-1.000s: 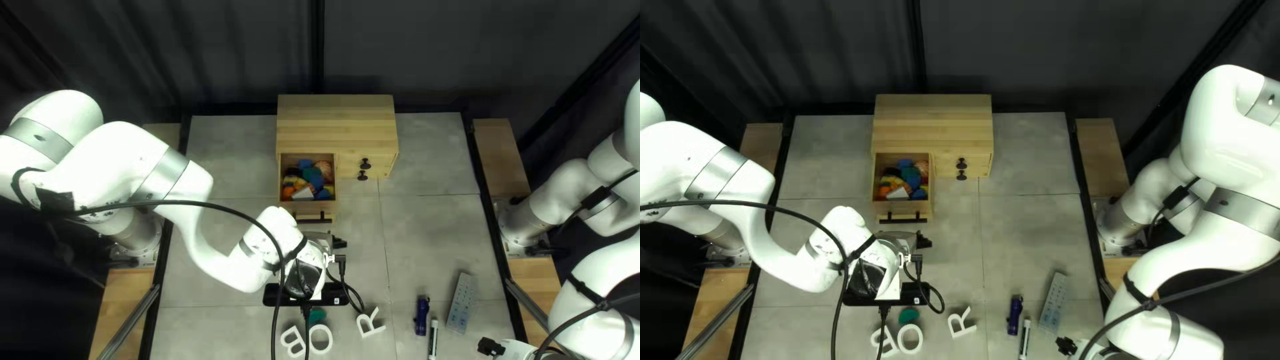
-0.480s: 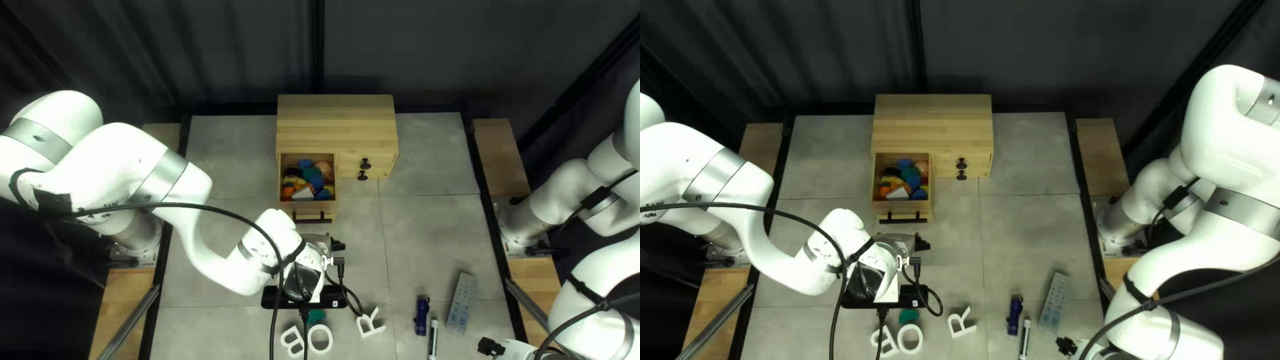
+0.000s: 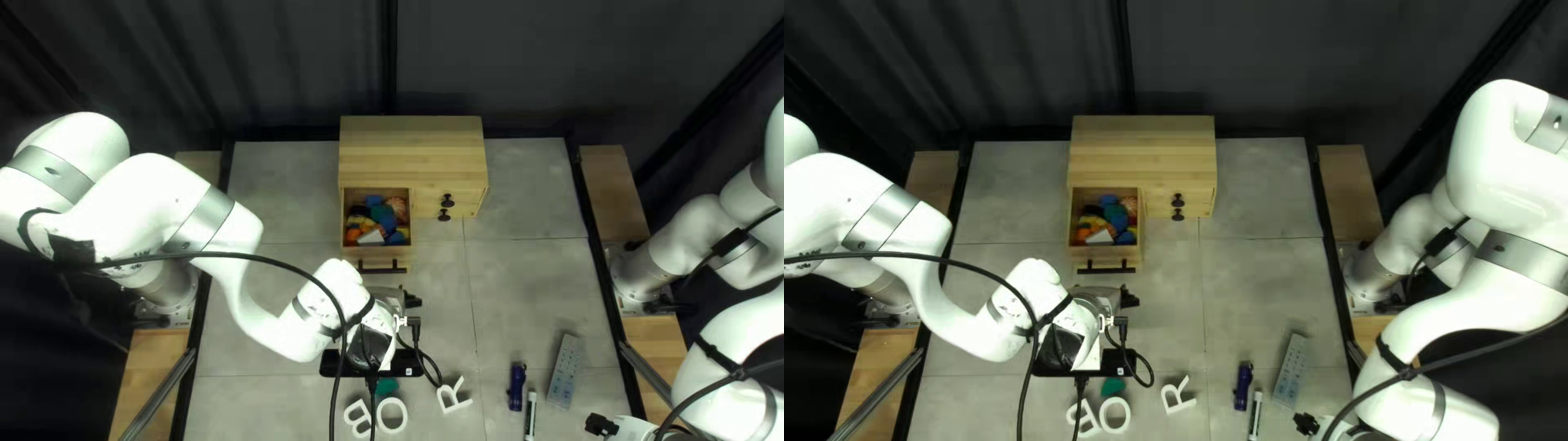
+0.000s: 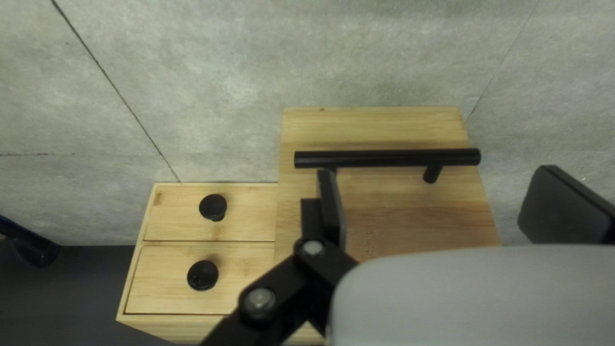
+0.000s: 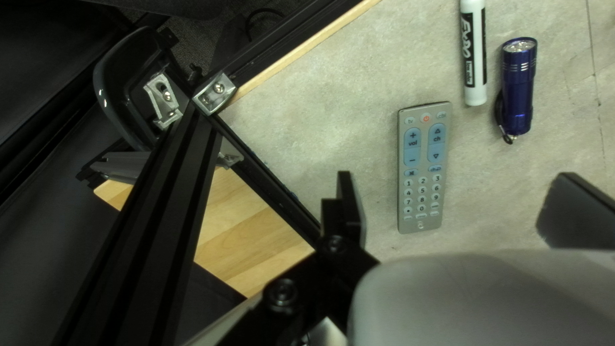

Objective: Open drawers and place objects into drawer and close

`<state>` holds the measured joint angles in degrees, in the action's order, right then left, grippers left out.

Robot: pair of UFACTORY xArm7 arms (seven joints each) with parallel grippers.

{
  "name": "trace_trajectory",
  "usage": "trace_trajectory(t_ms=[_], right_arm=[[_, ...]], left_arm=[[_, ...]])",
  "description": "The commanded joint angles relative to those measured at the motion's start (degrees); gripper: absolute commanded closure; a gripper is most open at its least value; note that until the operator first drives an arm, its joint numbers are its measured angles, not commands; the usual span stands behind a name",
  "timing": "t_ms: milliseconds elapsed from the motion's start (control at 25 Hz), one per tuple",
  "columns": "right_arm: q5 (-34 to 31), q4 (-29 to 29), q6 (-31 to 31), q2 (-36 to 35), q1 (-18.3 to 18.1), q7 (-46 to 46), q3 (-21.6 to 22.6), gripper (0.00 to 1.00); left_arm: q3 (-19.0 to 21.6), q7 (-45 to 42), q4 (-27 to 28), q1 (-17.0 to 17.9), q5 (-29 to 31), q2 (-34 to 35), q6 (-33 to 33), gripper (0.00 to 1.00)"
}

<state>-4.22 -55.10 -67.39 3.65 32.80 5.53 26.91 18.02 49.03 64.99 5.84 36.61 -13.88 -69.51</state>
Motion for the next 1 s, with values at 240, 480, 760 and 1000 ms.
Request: trace_trajectory(t_ms=[240, 480, 760, 1000], right_arm=[[0.0, 0.0, 0.0, 0.0, 0.0, 0.0, 0.0, 0.0], [0.0, 0.0, 0.0, 0.0, 0.0, 0.0, 0.0, 0.0], [0.0, 0.0, 0.0, 0.0, 0.0, 0.0, 0.0, 0.0], [0.0, 0.0, 0.0, 0.0, 0.0, 0.0, 0.0, 0.0]], left_arm=[[-0.1, -0.3, -1.4, -0.2, 0.2, 0.0, 1.7, 0.0], [-0.1, 0.0, -0.8, -0.3, 0.2, -0.6, 1.8, 0.0], [-0.7, 0.2, -0.3, -0.6, 1.1, -1.9, 2.4, 0.0], [-1.5, 0.7, -0.1, -1.5, 1.5, -2.1, 2.3, 0.0]])
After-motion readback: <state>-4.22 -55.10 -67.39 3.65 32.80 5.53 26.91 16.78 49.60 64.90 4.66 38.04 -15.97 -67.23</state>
